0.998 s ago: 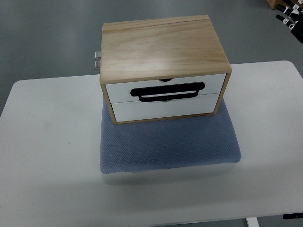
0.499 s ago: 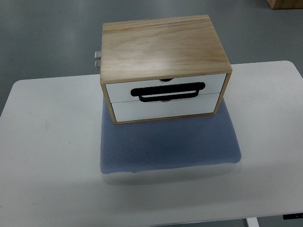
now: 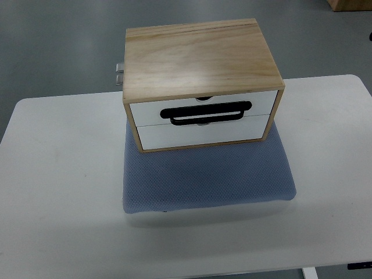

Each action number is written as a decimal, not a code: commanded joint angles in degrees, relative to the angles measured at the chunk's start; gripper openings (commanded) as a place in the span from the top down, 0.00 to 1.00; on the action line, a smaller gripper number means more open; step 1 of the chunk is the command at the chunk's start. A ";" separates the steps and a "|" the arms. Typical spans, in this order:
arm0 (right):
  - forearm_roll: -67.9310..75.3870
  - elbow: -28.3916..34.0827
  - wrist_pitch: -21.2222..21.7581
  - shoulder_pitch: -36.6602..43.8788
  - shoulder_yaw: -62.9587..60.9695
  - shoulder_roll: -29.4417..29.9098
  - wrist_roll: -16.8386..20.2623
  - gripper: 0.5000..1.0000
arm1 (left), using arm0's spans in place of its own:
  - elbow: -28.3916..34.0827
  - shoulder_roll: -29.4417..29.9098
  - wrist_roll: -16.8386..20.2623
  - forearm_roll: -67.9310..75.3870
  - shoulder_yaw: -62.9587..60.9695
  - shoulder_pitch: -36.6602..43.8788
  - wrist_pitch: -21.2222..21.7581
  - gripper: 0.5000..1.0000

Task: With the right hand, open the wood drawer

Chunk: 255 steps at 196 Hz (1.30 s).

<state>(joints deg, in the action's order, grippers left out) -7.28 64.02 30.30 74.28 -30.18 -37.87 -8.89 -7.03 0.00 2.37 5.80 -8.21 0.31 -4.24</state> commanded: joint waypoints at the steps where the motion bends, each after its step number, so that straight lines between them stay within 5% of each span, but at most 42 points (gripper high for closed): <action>1: -3.00 2.17 3.27 0.08 1.26 1.13 0.19 0.12 | 0.00 0.00 0.00 0.00 0.04 0.04 0.02 0.00; 66: -18.90 8.84 4.70 -0.01 5.31 3.77 1.06 0.12 | 0.00 0.00 0.00 0.00 0.04 0.04 0.02 0.00; 133: -20.40 9.11 4.70 0.69 5.84 4.12 4.58 0.12 | 0.00 0.00 0.00 0.00 -0.05 -0.05 0.02 0.00; 186: -19.08 15.26 4.70 14.31 24.29 -1.42 1.68 0.12 | 0.00 0.00 0.00 0.00 0.04 -0.05 0.02 0.00; 255: -19.08 18.51 4.51 26.44 42.39 -0.45 2.12 0.14 | 0.00 0.00 0.00 0.00 0.04 0.04 0.02 0.00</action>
<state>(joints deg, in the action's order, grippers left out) -26.36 81.21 35.00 96.85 5.99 -38.93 -6.91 -7.03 0.00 2.37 5.80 -8.19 0.31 -4.22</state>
